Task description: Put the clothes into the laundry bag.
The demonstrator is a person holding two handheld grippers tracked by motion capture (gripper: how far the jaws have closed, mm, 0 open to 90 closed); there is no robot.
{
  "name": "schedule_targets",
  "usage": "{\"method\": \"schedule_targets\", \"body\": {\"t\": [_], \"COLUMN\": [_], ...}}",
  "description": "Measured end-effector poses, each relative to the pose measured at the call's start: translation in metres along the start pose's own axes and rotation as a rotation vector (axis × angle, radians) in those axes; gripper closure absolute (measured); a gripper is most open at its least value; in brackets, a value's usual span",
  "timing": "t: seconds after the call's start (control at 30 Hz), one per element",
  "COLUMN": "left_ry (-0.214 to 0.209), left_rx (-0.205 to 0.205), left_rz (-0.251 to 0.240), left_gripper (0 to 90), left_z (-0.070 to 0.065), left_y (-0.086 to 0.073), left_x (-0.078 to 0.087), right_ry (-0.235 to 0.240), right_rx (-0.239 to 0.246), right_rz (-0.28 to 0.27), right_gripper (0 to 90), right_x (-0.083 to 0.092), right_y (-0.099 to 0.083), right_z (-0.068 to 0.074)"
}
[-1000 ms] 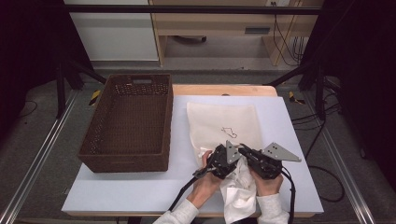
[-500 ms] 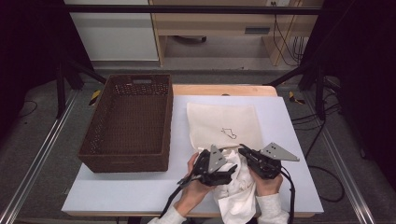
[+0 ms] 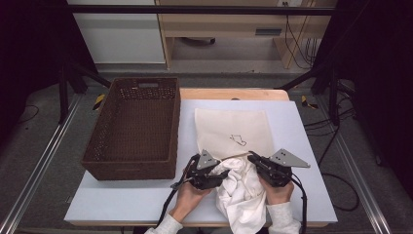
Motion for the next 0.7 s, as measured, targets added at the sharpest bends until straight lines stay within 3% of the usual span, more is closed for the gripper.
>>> {"method": "schedule_targets", "body": {"t": [0.03,0.1,0.2,0.23,0.27,0.37,0.4,0.47,0.5,0.57,0.6,0.7], "left_ry": [0.003,0.021,0.011,-0.022,-0.024,-0.024,-0.024,-0.013,0.004,0.017,0.017,0.099], "left_rx": [-0.016,-0.055,-0.078,-0.114,-0.144,-0.211,-0.211,-0.215,-0.210,-0.191,-0.191,-0.204], "left_rz": [0.006,-0.001,-0.040,-0.082,-0.083,-0.063,-0.063,-0.040,-0.011,0.037,0.037,0.080], "left_gripper": [60.4,76.9,78.4,78.4,78.4,78.4,78.5,78.5,78.5,78.5,78.5,78.2], "left_z": [-0.002,-0.012,-0.023,-0.038,-0.046,-0.065,-0.065,-0.067,-0.063,-0.057,-0.057,-0.045], "left_y": [0.001,0.004,0.010,0.018,0.022,0.031,0.031,0.034,0.036,0.039,0.039,0.049], "left_x": [0.000,0.006,0.018,0.030,0.033,0.022,0.022,0.006,-0.010,-0.025,-0.025,-0.041], "right_ry": [0.000,-0.001,0.001,0.005,0.009,0.016,0.016,0.010,0.007,0.010,0.010,0.010], "right_rx": [0.000,0.000,-0.004,-0.007,-0.007,-0.009,-0.009,-0.018,-0.040,-0.044,-0.044,-0.042], "right_rz": [0.000,-0.001,-0.004,-0.004,-0.005,-0.013,-0.013,-0.017,-0.033,-0.043,-0.043,-0.074], "right_gripper": [86.9,86.9,87.0,87.0,87.0,87.0,87.0,87.0,86.9,86.9,86.9,86.9], "right_x": [0.000,0.000,0.000,-0.001,-0.002,-0.004,-0.004,-0.002,0.000,0.003,0.003,0.010], "right_y": [0.000,0.000,0.000,0.000,-0.001,-0.001,-0.001,-0.001,-0.002,-0.002,-0.002,0.002], "right_z": [0.000,0.000,-0.001,0.000,0.001,0.003,0.003,0.002,-0.002,-0.005,-0.005,-0.004]}}
Point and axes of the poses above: each handheld gripper's, and its own axes: x roughly backward along the jaws, y roughly out of its top, z roughly to its left, the point moved 1 cm from there along -x, roughly forward along the jaws, and after that the axes turned 1 degree about z, right-handed, at the moved point
